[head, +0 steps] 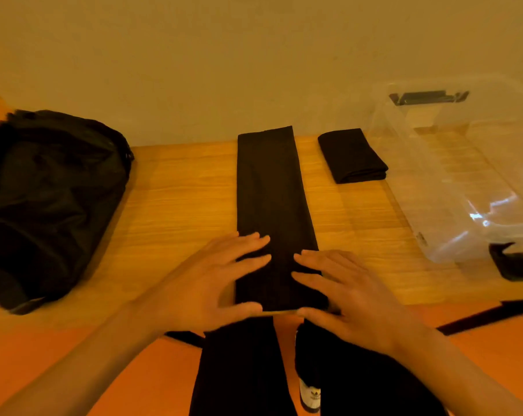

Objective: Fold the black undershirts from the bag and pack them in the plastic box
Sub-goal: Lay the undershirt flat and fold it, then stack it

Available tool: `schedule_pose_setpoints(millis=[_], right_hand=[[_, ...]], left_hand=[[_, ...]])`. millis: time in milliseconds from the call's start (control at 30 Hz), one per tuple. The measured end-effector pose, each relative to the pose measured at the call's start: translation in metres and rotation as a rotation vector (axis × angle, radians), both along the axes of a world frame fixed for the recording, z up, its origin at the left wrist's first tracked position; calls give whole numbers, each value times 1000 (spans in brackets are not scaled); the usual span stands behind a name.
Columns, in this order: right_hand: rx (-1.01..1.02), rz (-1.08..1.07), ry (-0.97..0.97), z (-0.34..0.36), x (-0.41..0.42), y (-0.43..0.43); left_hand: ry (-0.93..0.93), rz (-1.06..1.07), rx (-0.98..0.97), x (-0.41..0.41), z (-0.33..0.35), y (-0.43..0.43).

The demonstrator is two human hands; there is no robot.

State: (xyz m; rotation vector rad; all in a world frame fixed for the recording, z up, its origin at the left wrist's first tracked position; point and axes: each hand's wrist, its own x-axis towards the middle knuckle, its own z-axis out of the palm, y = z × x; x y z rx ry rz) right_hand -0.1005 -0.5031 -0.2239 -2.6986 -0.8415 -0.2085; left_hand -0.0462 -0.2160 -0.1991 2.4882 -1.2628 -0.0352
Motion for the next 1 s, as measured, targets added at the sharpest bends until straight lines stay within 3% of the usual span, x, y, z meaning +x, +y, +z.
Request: schedule_pose_setpoints(millis=[133,333,533,700,833,1000], right_hand=[[-83,26,-1,-18,-13,-13],[63,34,-119,-24,-19,-12],[41,98,-129,-20,-22,-19],[177,45,-103,-17,-30,-22],[270,24,-77,-4,-31,-21],[481,-77,110,30,-19,-15]], left_hand=[[-42,35,141,-43,-41,13],[-326,75,51,-51,-53,4],[-466,49,-8,-65,-57,2],[-434,50,-177,-72,-58,-1],[-296,123,-353,-78,-45,-1],[-133,235,-536,-70,-17,-9]])
